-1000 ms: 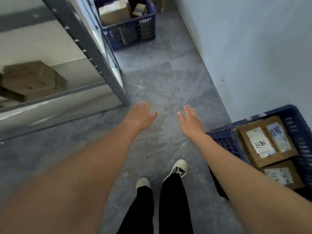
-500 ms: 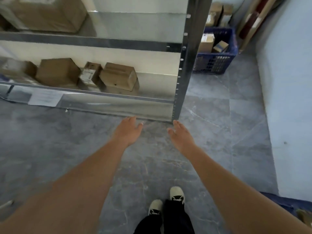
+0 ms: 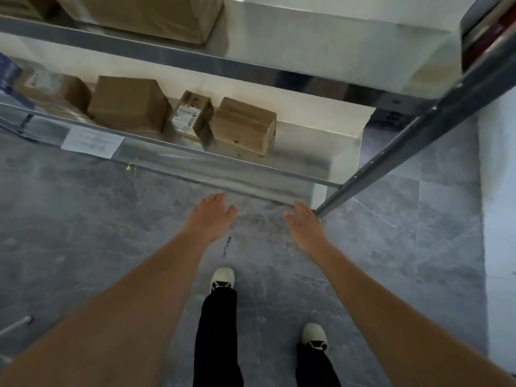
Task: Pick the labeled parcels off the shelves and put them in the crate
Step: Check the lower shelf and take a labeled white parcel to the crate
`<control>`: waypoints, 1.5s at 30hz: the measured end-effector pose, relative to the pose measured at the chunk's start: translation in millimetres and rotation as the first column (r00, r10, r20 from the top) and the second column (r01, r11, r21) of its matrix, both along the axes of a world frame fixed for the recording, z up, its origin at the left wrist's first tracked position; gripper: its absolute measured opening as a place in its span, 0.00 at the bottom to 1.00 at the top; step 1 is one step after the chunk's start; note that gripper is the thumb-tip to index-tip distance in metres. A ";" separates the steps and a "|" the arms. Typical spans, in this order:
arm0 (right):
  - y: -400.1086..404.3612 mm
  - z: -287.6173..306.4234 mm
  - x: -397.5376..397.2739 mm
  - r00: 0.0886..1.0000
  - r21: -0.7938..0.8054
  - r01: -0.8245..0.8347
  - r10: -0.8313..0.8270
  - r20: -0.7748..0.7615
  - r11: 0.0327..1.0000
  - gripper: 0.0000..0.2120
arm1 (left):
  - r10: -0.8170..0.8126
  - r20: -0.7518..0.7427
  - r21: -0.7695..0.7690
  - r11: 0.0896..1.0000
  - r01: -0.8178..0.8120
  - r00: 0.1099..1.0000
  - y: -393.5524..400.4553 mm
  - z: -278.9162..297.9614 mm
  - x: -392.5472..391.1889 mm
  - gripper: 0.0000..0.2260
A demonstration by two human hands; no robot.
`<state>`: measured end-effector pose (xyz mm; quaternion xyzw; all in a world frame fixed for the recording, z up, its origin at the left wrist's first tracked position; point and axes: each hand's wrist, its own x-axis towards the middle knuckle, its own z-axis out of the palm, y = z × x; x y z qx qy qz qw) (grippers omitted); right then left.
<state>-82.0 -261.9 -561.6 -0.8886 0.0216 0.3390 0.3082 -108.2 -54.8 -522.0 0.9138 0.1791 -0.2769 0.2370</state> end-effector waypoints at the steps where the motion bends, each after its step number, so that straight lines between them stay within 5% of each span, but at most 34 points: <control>1: 13.0 -3.9 4.6 1.000 -0.006 0.028 -0.028 0.000 1.000 0.26 | -0.026 -0.001 -0.002 1.000 0.026 1.000 13.5 -4.2 7.7 0.24; 8: 78.5 -22.5 47.4 0.983 -0.069 0.179 -0.182 -0.037 0.981 0.27 | -0.210 -0.043 0.085 0.973 0.213 0.977 120.9 -32.5 50.4 0.25; 11: 90.4 -33.6 61.9 0.979 -0.084 0.192 -0.196 -0.047 0.978 0.27 | -0.170 -0.054 0.061 0.983 0.173 0.984 140.6 -47.3 72.1 0.28; 18: 104.0 -71.6 109.0 0.922 -0.002 0.377 -0.376 -0.092 0.926 0.27 | 0.237 0.011 -0.148 0.961 -0.233 0.972 124.2 -105.9 143.0 0.28; 25: 137.2 -91.5 183.2 0.780 0.144 0.625 -0.607 -0.151 0.767 0.34 | 0.701 -0.049 -0.466 0.614 -0.637 0.711 121.2 -142.0 204.4 0.23; 31: 149.1 -101.9 210.7 0.762 0.244 0.647 -0.616 -0.198 0.722 0.20 | 0.702 -0.098 -0.560 0.547 -0.623 0.705 135.0 -160.3 233.8 0.23; 39: 151.8 -98.7 208.6 0.756 0.299 0.654 -0.589 -0.284 0.695 0.21 | 0.665 -0.216 -0.576 0.505 -0.643 0.715 124.4 -162.7 239.9 0.23; 45: 138.1 -93.3 205.7 0.642 0.308 0.762 -0.725 -0.249 0.570 0.21 | 0.684 -0.098 -0.634 0.517 -0.575 0.723 126.2 -159.8 236.3 0.20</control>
